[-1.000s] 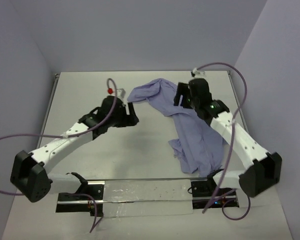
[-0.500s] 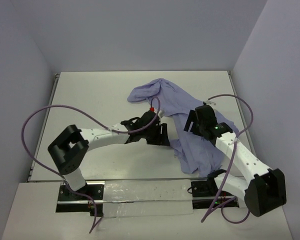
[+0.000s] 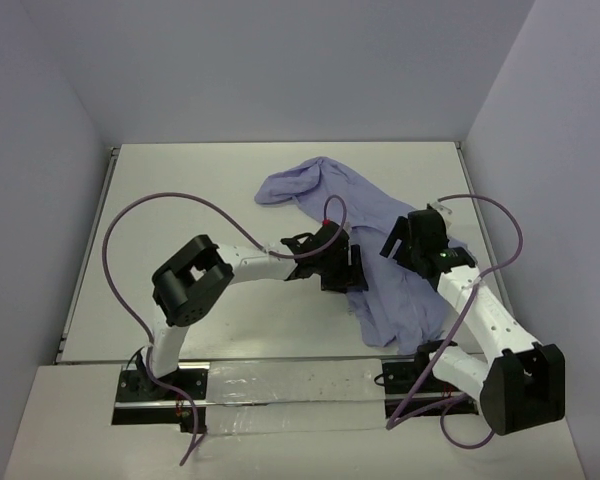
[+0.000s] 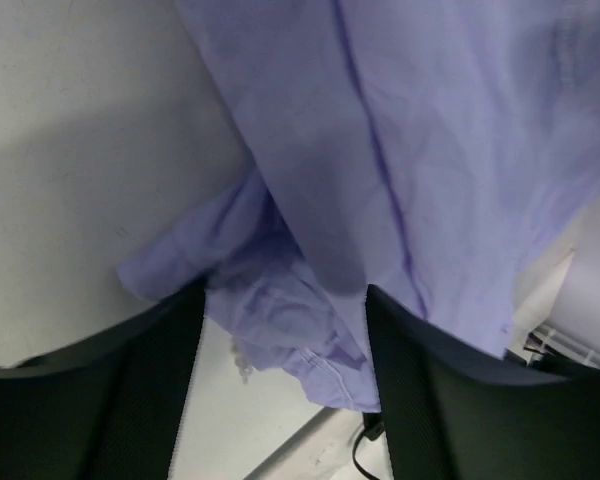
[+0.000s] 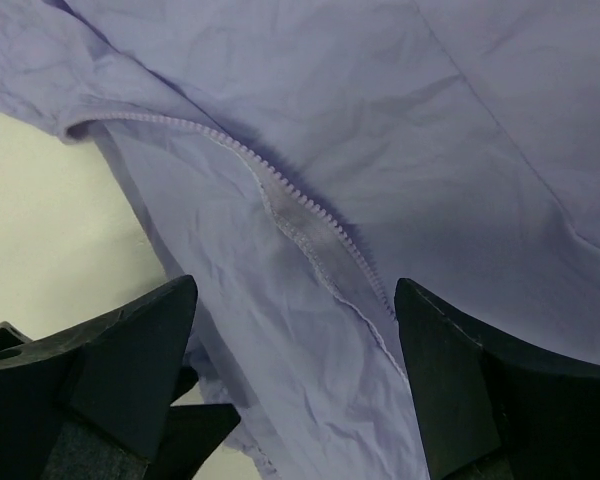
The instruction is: Zip up the jacket
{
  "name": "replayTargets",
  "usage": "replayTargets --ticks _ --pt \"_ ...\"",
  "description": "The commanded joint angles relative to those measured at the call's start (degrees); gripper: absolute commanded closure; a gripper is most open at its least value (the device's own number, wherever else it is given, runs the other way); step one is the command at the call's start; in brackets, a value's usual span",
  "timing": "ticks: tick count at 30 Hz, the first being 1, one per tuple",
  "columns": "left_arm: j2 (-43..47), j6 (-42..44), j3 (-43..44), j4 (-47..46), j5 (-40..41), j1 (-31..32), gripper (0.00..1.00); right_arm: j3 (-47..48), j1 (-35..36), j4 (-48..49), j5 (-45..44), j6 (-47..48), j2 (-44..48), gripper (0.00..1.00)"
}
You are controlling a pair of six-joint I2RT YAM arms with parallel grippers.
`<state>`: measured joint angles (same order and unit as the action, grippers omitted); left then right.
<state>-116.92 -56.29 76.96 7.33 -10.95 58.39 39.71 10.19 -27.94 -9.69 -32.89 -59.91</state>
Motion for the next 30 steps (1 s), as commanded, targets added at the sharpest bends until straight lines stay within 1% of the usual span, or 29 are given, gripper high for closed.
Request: replayTargets --ticks 1,2,3,4,6,7,8,10,11,13,17,19,20,21,24,25,27,30 --pt "-1.3 0.8 1.8 2.0 2.1 0.8 0.48 -2.2 -0.4 5.1 2.6 -0.8 -2.5 0.2" --pt "-0.9 0.8 1.2 2.0 2.5 0.8 0.57 -2.7 -0.4 5.9 2.9 -0.7 -2.8 0.23" --pt "-0.5 0.8 0.7 2.1 3.0 0.8 0.68 -3.1 -0.4 6.6 3.3 -0.6 -3.1 0.26" --pt "0.2 0.9 0.4 2.3 3.6 0.8 0.8 -3.2 -0.4 7.0 4.0 -0.4 -3.5 0.32" --pt "1.3 1.5 0.2 3.5 4.7 0.7 1.0 -3.2 -0.4 8.0 5.2 0.0 -4.5 0.51" --pt "1.7 1.9 0.4 3.7 5.4 0.6 1.0 -2.8 -0.4 8.2 5.8 0.1 -4.8 0.54" --pt "2.3 2.6 0.6 4.8 6.2 0.4 1.0 -2.1 -0.4 8.3 6.3 0.3 -5.1 0.68" --pt "4.3 3.2 0.2 5.9 7.0 -0.6 1.0 0.1 -0.4 8.0 7.3 0.5 -4.8 0.91" --pt "5.7 3.6 -0.1 6.7 7.6 -1.3 1.0 1.7 -0.4 7.5 7.5 0.7 -4.4 1.0" --pt "7.9 4.6 -1.0 7.9 8.8 -3.4 1.0 4.1 -0.4 6.2 7.3 1.2 -3.6 1.0" --pt "20.7 7.9 -4.4 10.9 10.9 -11.1 1.0 14.6 -0.4 2.5 5.1 3.0 -0.5 1.0" --pt "25.5 9.8 -5.7 12.3 13.3 -14.9 1.0 19.5 -0.4 0.9 4.5 3.6 -0.6 1.0" --pt "29.6 10.9 -6.2 13.0 14.4 -16.9 1.0 21.8 -0.5 0.4 4.3 3.8 -0.8 1.0" --pt "32.0 12.2 -6.6 14.0 15.4 -19.9 1.0 24.9 -0.5 0.1 4.3 4.2 -1.0 1.0" --pt "40.9 14.5 -7.4 18.0 18.1 -25.7 1.0 30.2 -0.5 -0.5 4.7 5.0 -2.5 1.0" --pt "42.8 15.4 -7.5 18.3 18.7 -26.9 1.0 31.7 -0.6 -0.5 4.8 5.2 -3.1 1.0" --pt "45.8 16.3 -8.1 18.1 18.4 -27.5 1.0 33.1 -0.5 -0.4 3.7 5.3 -4.5 1.0" --pt "46.7 16.5 -9.1 16.9 12.3 -27.2 1.0 34.0 -1.0 -0.2 -0.1 5.6 -7.1 1.0"
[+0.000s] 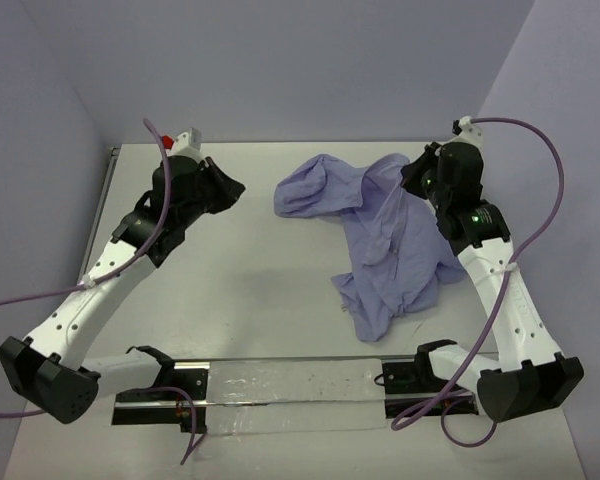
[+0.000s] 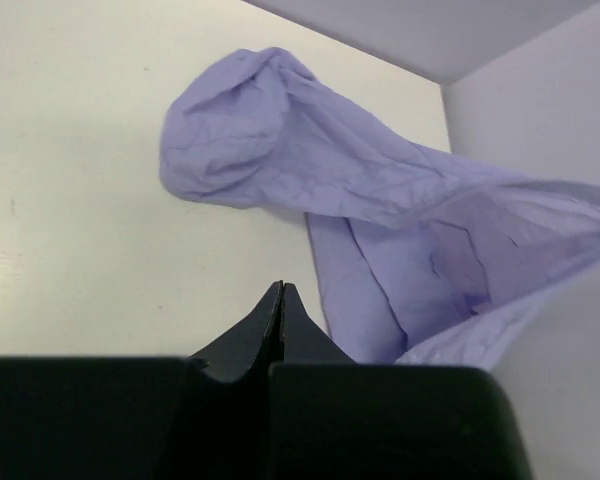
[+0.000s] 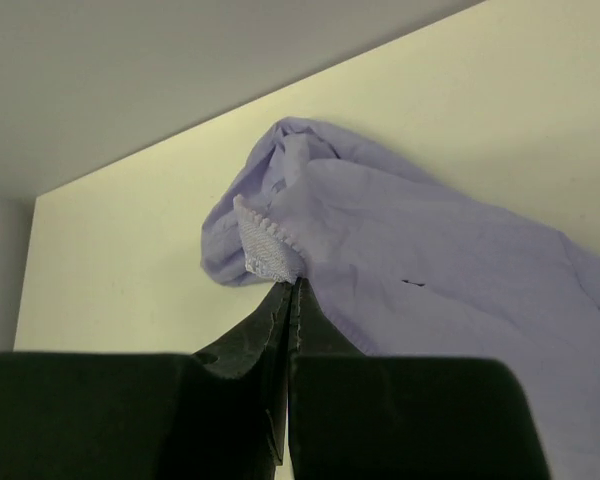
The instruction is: Zip up the jacket
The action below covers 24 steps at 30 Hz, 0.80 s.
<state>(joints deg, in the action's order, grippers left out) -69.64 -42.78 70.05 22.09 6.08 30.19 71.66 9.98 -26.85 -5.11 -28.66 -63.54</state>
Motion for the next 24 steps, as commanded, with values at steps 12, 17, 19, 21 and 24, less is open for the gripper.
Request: replayTargets --ticks 12,17,19,21,24 --pt "-28.2 -3.0 3.0 -3.4 -11.0 25.1 0.38 -8.3 -9.5 -1.4 -6.1 1.1 0.3 1.0" --pt "-37.4 -4.9 7.5 -3.2 -12.1 27.1 0.35 -12.4 -14.4 -2.1 -5.7 1.4 4.4 1.0" --pt "-39.8 -5.7 9.4 -3.0 -11.3 27.8 0.34 -13.6 -16.3 -2.2 -4.9 1.9 5.8 1.0" --pt "-42.3 -5.9 10.7 -3.3 -11.3 28.2 0.34 -14.2 -17.6 -2.3 -4.2 2.0 6.6 1.0" --pt "-44.5 -6.0 13.0 -3.7 -10.2 28.7 0.33 -15.0 -18.5 -2.4 -3.5 2.3 7.3 1.0"
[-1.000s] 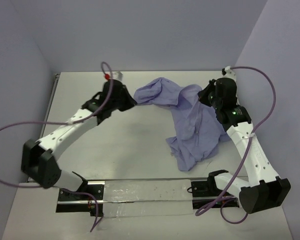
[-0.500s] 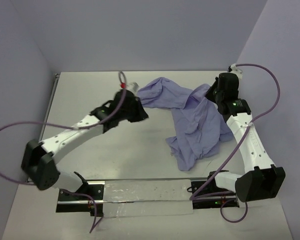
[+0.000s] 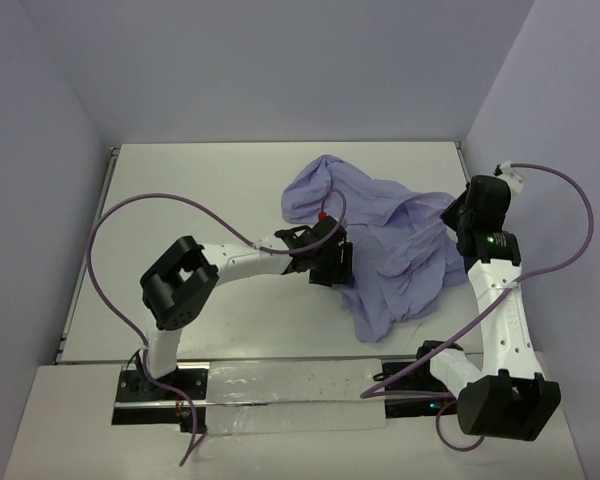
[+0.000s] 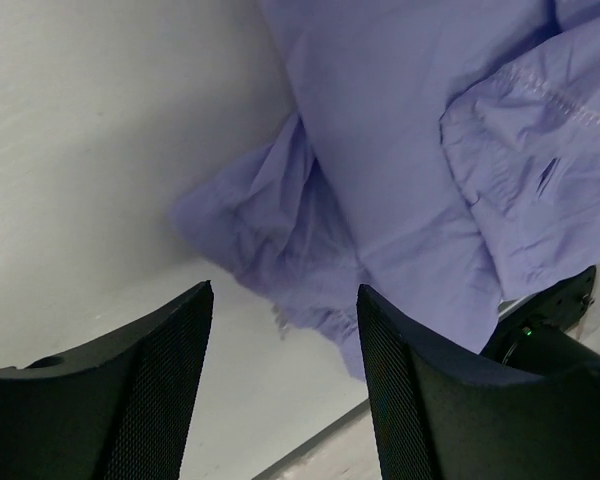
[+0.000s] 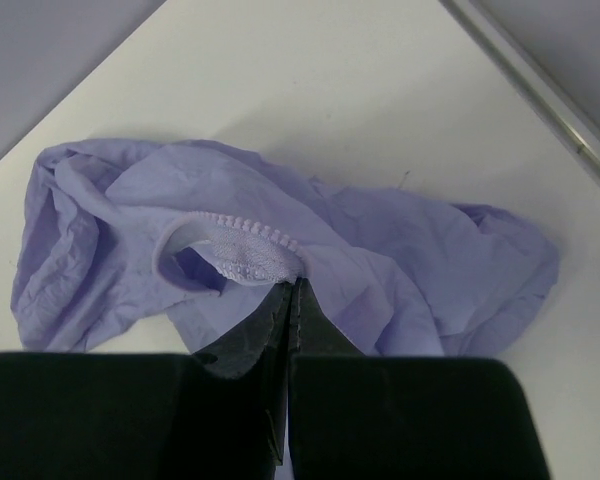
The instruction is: Zip up the jacket
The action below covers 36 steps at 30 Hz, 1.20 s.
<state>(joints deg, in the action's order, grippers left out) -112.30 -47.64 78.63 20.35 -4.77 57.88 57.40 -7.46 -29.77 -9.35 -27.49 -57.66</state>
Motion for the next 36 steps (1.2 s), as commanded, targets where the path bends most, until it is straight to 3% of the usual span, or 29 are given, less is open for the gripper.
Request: replayTargets --ticks 1,8,13,16,18,19,24,28,32,36 --pt "-2.7 -1.3 5.2 -2.0 0.9 1.0 0.33 -0.9 -1.2 0.4 1.0 1.2 1.5 1.0" --pt "-8.6 -1.7 9.5 1.2 4.2 1.0 0.36 -1.0 -1.7 0.6 1.6 1.1 1.5 1.0" --pt "-8.2 -2.5 6.3 1.3 6.9 1.0 0.4 -0.8 -2.1 0.6 2.0 0.9 1.7 1.0" --pt "-7.3 -2.8 5.3 1.3 8.3 1.0 0.58 -0.8 -2.4 0.7 2.4 0.6 1.7 1.0" --pt "-7.5 -2.6 5.8 2.5 9.4 0.9 0.91 -0.6 -2.5 0.7 2.7 0.5 1.8 1.0" --pt "-7.5 -2.5 5.9 2.7 9.6 0.8 0.99 -0.6 -2.6 0.7 2.8 0.5 1.9 1.0" --pt "-4.9 -0.8 5.8 5.9 13.6 -0.7 1.0 0.0 -2.8 0.4 3.1 0.4 2.2 1.0" --pt "2.9 0.1 1.5 6.1 16.0 -4.8 1.0 1.0 -3.0 0.4 3.8 0.0 2.1 1.0" --pt "14.8 0.4 -4.8 6.7 17.2 -11.7 1.0 2.4 -3.0 0.6 4.9 -0.6 1.8 1.0" --pt "33.2 -1.4 -13.5 7.5 17.1 -20.0 1.0 4.3 -3.1 1.2 6.0 -0.8 1.1 1.0"
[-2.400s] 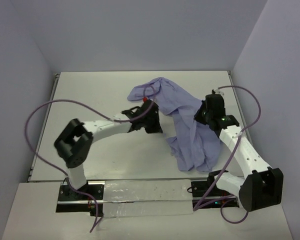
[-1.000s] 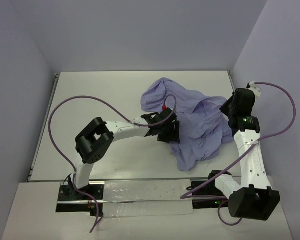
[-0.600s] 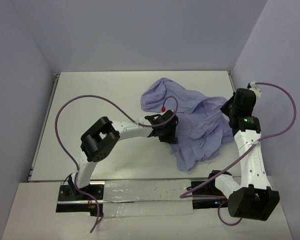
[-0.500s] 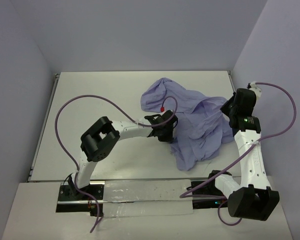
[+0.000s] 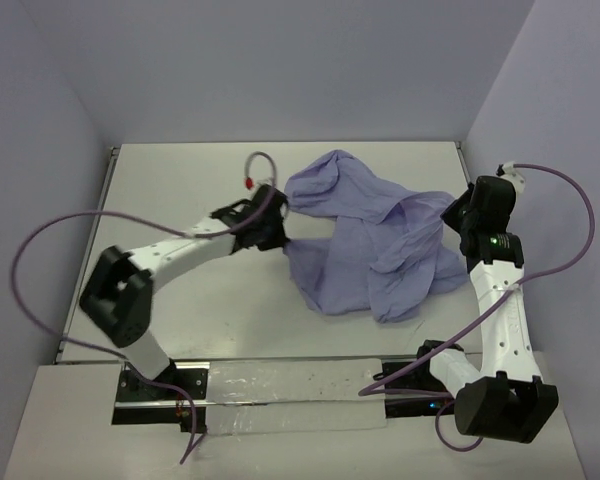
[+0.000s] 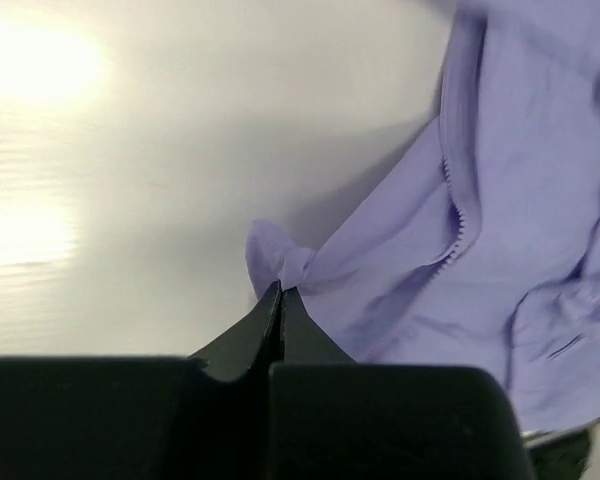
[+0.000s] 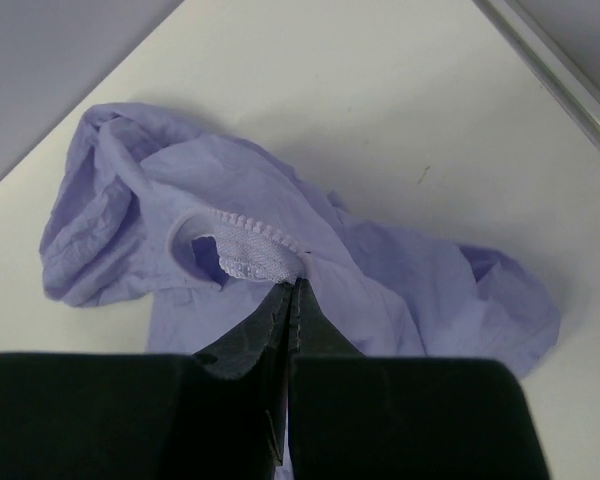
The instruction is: Zip up the jacket
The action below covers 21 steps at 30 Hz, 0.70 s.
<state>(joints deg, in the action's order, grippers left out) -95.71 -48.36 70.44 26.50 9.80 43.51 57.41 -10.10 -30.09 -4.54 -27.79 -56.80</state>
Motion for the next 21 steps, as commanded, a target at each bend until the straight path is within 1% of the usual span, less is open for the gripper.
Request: replayTargets --ticks 1,2,5,7,10,11,13,14,17,18,19,21 --pt "17.9 -0.9 -6.9 1.7 2.5 -7.1 1.0 4.5 -0.4 1.5 1.6 -0.5 0.1 1.0" --pt "21.8 -2.1 -8.7 1.7 2.1 -8.3 1.0 4.6 -0.4 1.6 2.3 -0.5 -0.1 1.0" --pt "31.6 -5.9 -17.3 0.1 0.5 -11.9 1.0 3.9 -0.4 4.1 6.8 -0.9 -1.0 1.0" --pt "34.9 -7.9 -21.3 -2.6 -1.8 -12.2 1.0 3.1 0.4 5.9 9.4 -1.4 -3.2 1.0" --pt "33.0 -8.9 -22.2 -4.5 -3.1 -12.4 1.0 3.7 3.4 9.4 9.0 -1.5 -9.5 1.0" --pt "30.8 -8.8 -21.5 -4.5 -3.1 -12.4 1.0 5.1 4.3 9.7 8.6 -1.4 -13.8 0.98" --pt "28.3 -8.6 -18.9 -3.8 -2.8 -12.7 1.0 7.8 5.8 9.0 8.7 -0.7 -21.5 0.78" --pt "27.4 -8.5 -17.9 -3.6 -2.8 -12.7 1.0 9.7 6.1 7.4 8.8 -0.4 -25.7 0.65" --pt "25.5 -7.2 -14.4 -2.6 -2.4 -13.1 1.0 15.9 8.4 2.7 6.1 0.0 -29.5 0.38" --pt "25.2 -6.8 -13.6 -1.9 -1.8 -13.3 1.0 15.0 9.7 4.0 4.4 -0.1 -27.1 0.29" --pt "25.1 -6.4 -12.9 -1.3 -1.2 -13.4 1.0 14.3 11.0 5.0 2.8 -0.3 -24.9 0.23" --pt "25.3 -5.9 -12.2 -0.4 -0.4 -14.0 1.0 13.5 14.3 5.4 0.7 -0.8 -21.3 0.21"
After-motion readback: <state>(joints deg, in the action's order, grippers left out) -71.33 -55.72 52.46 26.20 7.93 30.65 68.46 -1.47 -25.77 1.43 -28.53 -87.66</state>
